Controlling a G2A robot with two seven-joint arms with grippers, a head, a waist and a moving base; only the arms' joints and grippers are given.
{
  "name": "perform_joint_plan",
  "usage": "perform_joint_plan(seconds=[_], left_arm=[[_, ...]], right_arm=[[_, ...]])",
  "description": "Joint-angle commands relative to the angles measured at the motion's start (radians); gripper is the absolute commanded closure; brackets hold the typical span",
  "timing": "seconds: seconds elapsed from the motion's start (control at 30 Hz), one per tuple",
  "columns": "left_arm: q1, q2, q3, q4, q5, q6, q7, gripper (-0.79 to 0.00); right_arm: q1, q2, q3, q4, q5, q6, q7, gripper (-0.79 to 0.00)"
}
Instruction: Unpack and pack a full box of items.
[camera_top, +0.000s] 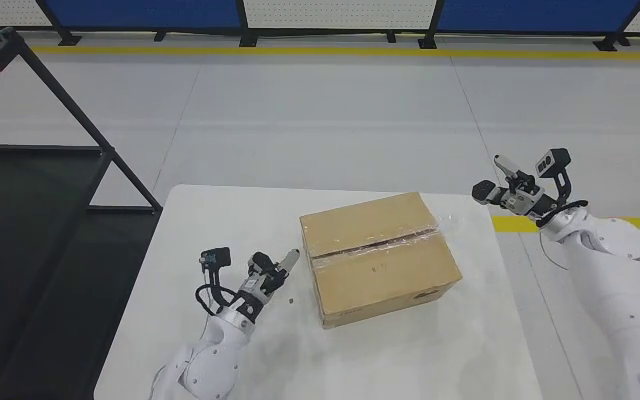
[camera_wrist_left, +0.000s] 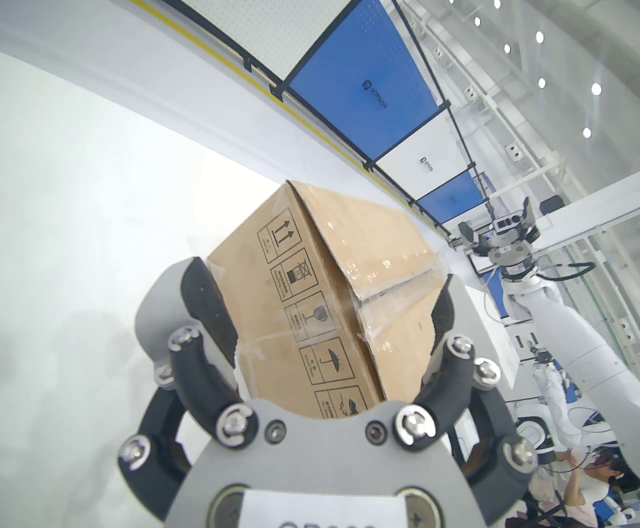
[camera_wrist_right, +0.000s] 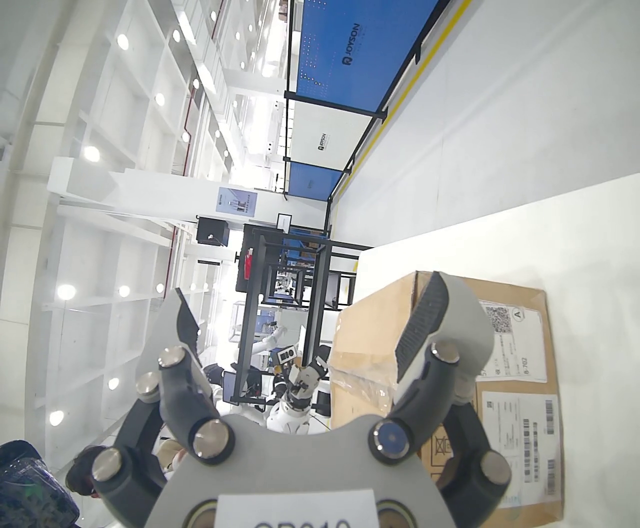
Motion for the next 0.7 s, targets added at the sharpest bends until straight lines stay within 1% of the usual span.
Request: perform_joint_plan(seconds=[0.0,0.03,0.07,0.1,0.17,0.27,0.4,0.53,0.67], left_arm=[[0.04,0.004,-0.033,-0.013,-0.033,-0.02,0.005,-0.785],[0.057,0.006,-0.048,-0.018,-0.046,-0.032,0.005,-0.785],[0.074,0.007,-0.061,-0.021,-0.058,-0.042,0.004,-0.785],[0.088,0.009,-0.071,-0.023,-0.064,-0.052,0.002,-0.785],[0.113,0.011,-0.084,-0.027,-0.07,-0.07,0.004,-0.785],[0.148,0.013,-0.094,-0.047,-0.086,-0.095,0.016,-0.785],[0.194,0.013,-0.111,-0.077,-0.145,-0.144,0.04,-0.785],[0.217,0.016,-0.124,-0.069,-0.166,-0.179,0.032,-0.785],[0.206,0.017,-0.109,-0.052,-0.158,-0.181,0.008,-0.785]], right_arm=[[-0.02,-0.001,-0.007,-0.044,-0.007,0.002,0.012,-0.785],[-0.038,-0.001,-0.011,-0.081,-0.016,0.005,0.025,-0.566],[-0.053,0.001,-0.013,-0.116,-0.023,0.008,0.026,-0.262],[-0.07,0.002,-0.016,-0.156,-0.033,0.014,0.038,0.0],[-0.099,0.008,-0.016,-0.233,-0.042,0.045,0.058,0.0],[-0.129,0.021,-0.028,-0.361,-0.117,0.146,0.086,0.0],[-0.129,0.021,-0.028,-0.361,-0.117,0.146,0.086,0.0],[-0.133,0.021,-0.029,-0.365,-0.121,0.147,0.083,0.0],[-0.157,0.023,-0.069,-0.452,-0.239,0.198,0.055,0.0]])
